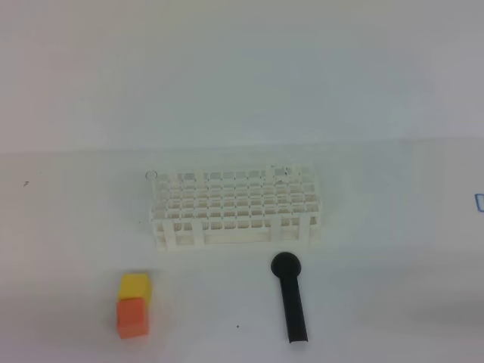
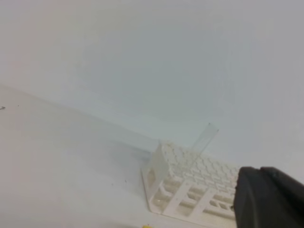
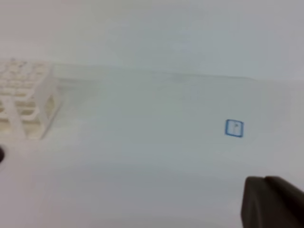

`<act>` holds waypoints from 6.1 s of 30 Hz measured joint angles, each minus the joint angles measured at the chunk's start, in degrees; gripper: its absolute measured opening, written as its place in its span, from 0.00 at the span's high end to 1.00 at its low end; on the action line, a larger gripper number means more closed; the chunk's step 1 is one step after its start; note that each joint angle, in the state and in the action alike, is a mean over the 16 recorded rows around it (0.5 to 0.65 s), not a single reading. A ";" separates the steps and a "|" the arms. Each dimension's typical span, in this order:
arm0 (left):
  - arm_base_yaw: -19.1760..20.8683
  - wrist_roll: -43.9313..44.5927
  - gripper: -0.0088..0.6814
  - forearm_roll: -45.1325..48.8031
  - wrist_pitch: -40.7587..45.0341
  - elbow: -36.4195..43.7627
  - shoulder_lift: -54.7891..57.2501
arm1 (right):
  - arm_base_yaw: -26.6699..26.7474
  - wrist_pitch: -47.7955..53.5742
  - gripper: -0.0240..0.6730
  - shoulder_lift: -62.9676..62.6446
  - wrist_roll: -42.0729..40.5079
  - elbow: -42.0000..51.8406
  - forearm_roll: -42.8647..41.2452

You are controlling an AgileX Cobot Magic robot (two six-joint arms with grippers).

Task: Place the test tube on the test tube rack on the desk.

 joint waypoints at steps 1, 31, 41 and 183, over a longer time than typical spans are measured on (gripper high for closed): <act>0.00 0.00 0.99 0.00 0.00 0.00 0.00 | 0.00 -0.86 0.97 0.00 -1.61 0.28 1.36; 0.00 0.00 0.99 0.00 -0.08 0.00 0.00 | -1.52 6.12 0.97 -12.24 -55.52 4.94 45.69; 0.00 0.00 0.99 0.00 -0.42 0.00 0.00 | -6.95 16.30 0.97 -23.99 -53.08 6.72 47.12; 9.76 -80.78 0.99 102.39 28.10 -0.06 -5.18 | -14.57 20.46 0.97 -25.59 -52.68 6.53 48.16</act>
